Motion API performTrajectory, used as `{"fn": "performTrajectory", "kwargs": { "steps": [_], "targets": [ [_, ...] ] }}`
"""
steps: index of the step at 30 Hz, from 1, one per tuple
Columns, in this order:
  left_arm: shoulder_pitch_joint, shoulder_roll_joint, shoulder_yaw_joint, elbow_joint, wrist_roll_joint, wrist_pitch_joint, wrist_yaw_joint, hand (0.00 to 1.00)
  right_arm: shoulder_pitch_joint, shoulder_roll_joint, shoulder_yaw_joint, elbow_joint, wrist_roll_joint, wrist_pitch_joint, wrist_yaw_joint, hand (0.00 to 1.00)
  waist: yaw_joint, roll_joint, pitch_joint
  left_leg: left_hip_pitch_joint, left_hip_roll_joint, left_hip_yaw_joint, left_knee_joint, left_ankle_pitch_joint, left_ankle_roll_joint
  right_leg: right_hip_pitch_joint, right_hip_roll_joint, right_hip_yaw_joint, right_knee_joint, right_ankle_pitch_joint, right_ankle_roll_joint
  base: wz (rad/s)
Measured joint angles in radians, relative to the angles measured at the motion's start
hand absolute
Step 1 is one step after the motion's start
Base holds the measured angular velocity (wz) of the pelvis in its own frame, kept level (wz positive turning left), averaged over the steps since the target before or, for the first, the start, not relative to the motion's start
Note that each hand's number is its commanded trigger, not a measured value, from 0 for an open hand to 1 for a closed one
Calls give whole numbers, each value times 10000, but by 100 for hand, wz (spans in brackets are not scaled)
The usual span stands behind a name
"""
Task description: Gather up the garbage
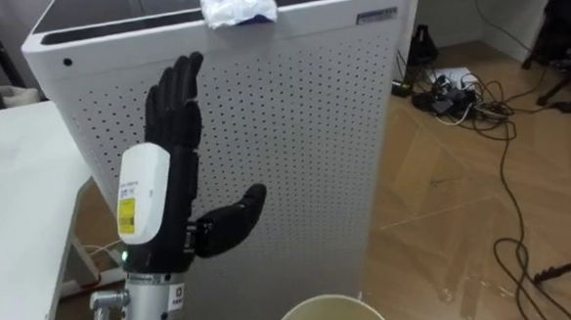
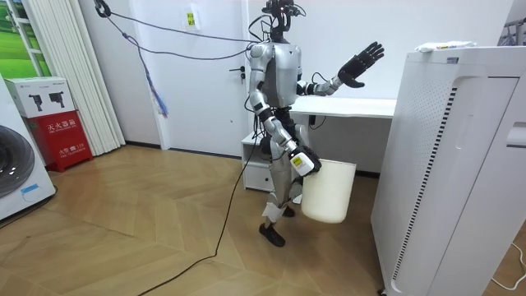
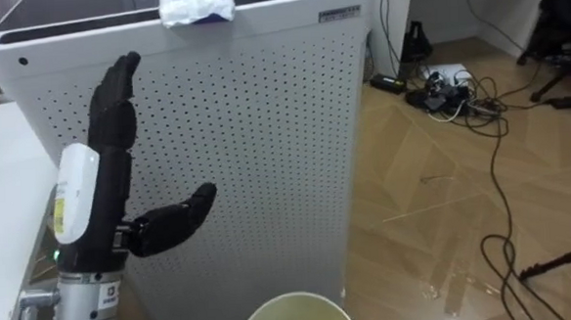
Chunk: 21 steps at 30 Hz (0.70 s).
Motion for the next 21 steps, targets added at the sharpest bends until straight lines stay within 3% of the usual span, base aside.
{"fn": "performTrajectory", "kwargs": {
  "steps": [2,4,5,6,7,8,9,11,12,17,18,21],
  "targets": [
    [-22,40,21,-2,13,-142,116,0,-1,-196,3,15,-45,15,-30,100,89,-52,31,-533,-347,-138,-754,-163,34,-20,-64,214,-69,-3,-5,-32],
    [-34,53,44,-5,4,-144,268,0,12,-298,53,73,-29,17,-78,100,214,-93,51,-871,-735,-371,-2331,-92,-80,74,-93,427,-231,-24,33,-47],
    [-56,47,80,-24,9,-147,310,0,20,-347,56,140,-12,17,-90,100,319,-86,47,-949,-940,-658,-3684,217,-259,176,-71,578,-327,-61,97,-40],
    [-58,33,160,-103,98,-148,310,0,37,-369,55,185,-7,17,-147,100,357,-78,29,-960,-1048,-834,-4679,926,-132,289,-83,655,-397,-159,202,-38],
    [-58,26,202,-178,199,-149,316,0,50,-392,54,200,-8,17,-153,100,400,-21,-40,-924,-1131,-926,-4858,1240,-111,304,-114,722,-386,-234,273,-26],
    [-64,6,312,-364,515,-154,405,0,81,-338,55,220,-32,18,-160,100,433,-157,-122,-797,-1327,-945,-4946,1517,199,359,-234,707,-418,-355,444,-21],
    [-64,26,351,-451,697,-164,481,0,90,-306,56,223,-55,19,-159,100,470,-236,-128,-727,-1411,-918,-4945,1519,267,416,-318,582,-456,-395,518,-24],
    [-61,122,437,-862,1197,-158,642,0,90,-275,37,222,-161,16,-156,100,585,-341,-175,-654,-1597,-871,-4667,1241,479,571,-662,-154,-592,-347,740,-23],
    [-62,168,445,-1001,1225,-155,647,0,81,-261,37,218,-173,16,-154,100,575,-340,-175,-662,-1644,-882,-4604,1173,505,601,-737,-243,-587,-355,759,-6],
    [-229,307,802,-2505,1853,-231,808,0,93,-105,49,154,-264,17,-151,100,557,-305,-180,-400,-2047,-850,-4231,515,731,1101,-1268,-360,-539,-551,1116,5],
    [-341,386,782,-2517,1895,-301,894,0,92,-159,74,31,-265,17,-152,100,562,-187,-190,-391,-2062,-846,-4041,280,782,1121,-1303,-363,-335,-574,1157,6],
    [-579,594,738,-2523,2420,-300,893,0,75,-186,242,-80,-279,18,-124,100,564,-92,-180,-172,-2222,-852,-3982,0,915,996,-1560,-356,637,-581,1173,3]
  ]
}}
